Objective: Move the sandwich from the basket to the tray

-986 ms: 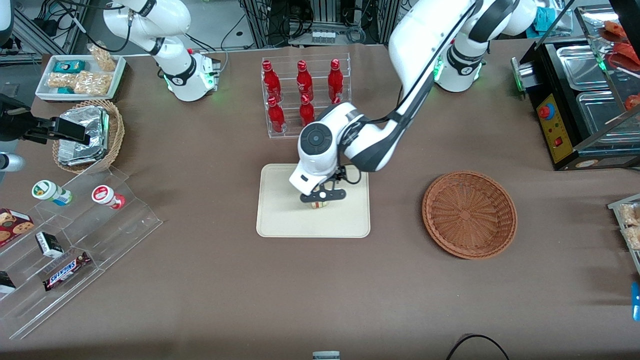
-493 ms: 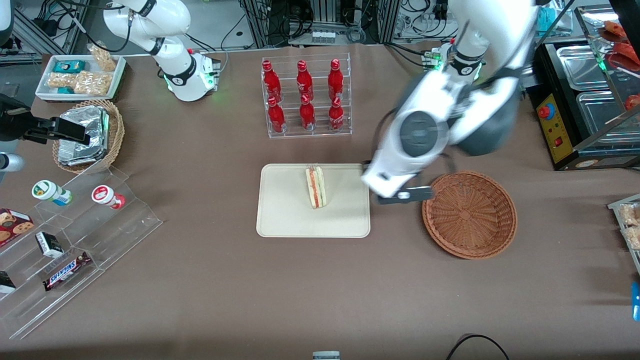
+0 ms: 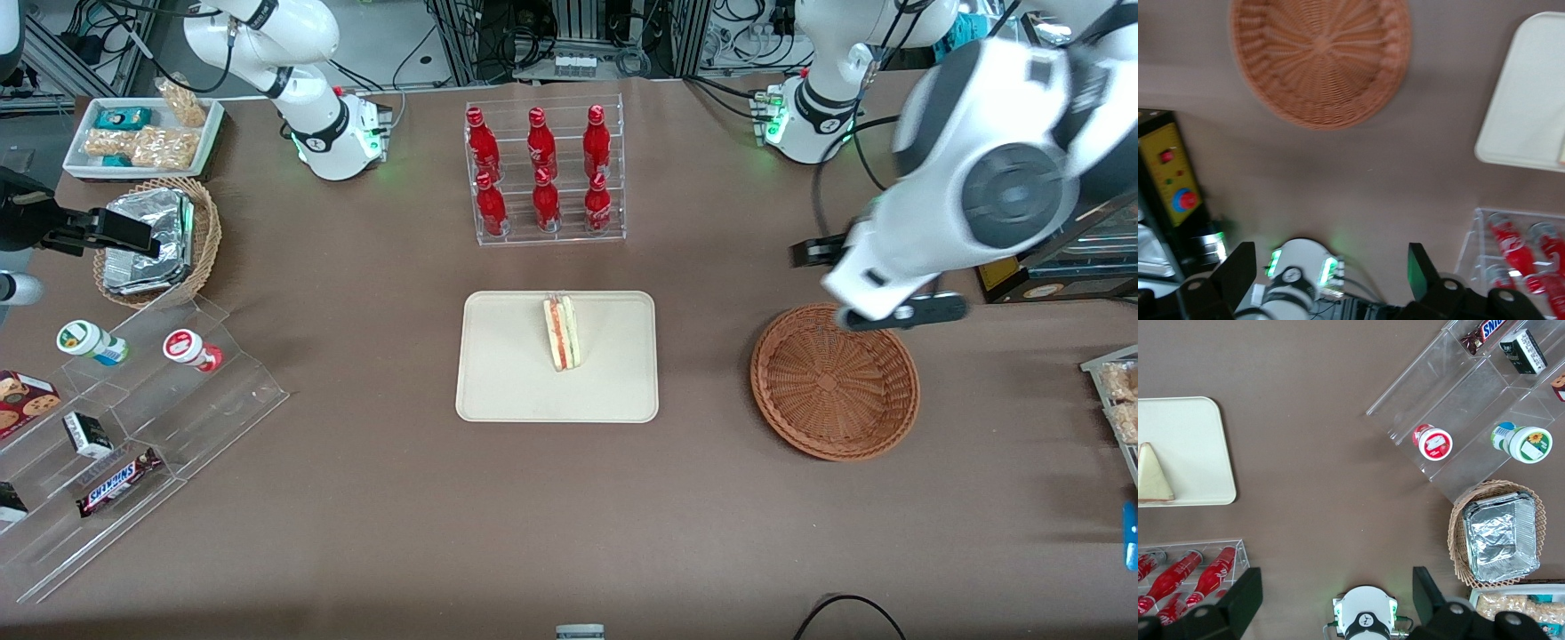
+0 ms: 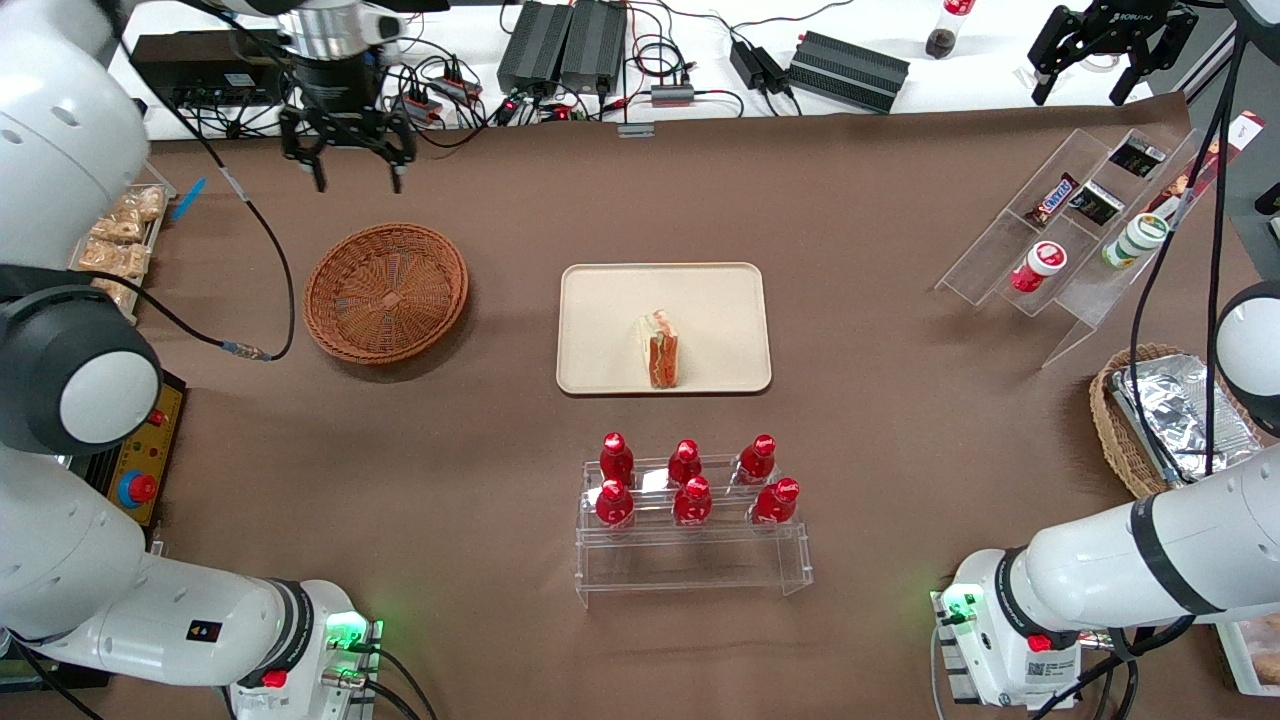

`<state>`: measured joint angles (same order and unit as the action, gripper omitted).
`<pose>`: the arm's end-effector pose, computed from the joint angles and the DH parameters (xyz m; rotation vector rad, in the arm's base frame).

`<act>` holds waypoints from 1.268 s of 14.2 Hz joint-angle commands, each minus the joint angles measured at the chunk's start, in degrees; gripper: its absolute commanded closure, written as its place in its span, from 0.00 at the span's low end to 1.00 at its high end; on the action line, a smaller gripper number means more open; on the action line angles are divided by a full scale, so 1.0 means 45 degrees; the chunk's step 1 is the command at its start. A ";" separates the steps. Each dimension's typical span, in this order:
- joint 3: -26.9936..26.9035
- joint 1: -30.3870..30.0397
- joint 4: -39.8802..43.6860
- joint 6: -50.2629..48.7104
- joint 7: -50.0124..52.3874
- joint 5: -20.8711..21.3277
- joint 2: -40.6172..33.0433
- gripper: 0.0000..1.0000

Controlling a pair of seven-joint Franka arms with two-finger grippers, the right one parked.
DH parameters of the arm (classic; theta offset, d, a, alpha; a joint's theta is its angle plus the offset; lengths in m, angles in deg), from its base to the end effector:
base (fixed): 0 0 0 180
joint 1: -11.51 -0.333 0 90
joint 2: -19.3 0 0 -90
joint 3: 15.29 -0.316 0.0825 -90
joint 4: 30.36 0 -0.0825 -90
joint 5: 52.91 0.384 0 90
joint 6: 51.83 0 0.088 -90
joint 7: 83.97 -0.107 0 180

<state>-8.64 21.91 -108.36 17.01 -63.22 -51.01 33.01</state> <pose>0.5586 -0.1583 0.5594 -2.9542 -0.1006 0.5609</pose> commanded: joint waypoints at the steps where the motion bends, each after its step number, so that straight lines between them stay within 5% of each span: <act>1: 0.0065 -0.0569 -0.0380 -0.0744 -0.1522 0.0884 -0.0897 0.00; 12: 0.0143 -0.1060 0.0382 -0.0048 -0.1487 0.0731 -0.0840 0.00; 18: 0.2328 -0.3928 -0.1411 0.0657 -0.1663 0.0086 -0.2321 0.00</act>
<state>-1.65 8.10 -109.13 18.51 -70.01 -49.94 27.64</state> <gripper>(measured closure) 0.000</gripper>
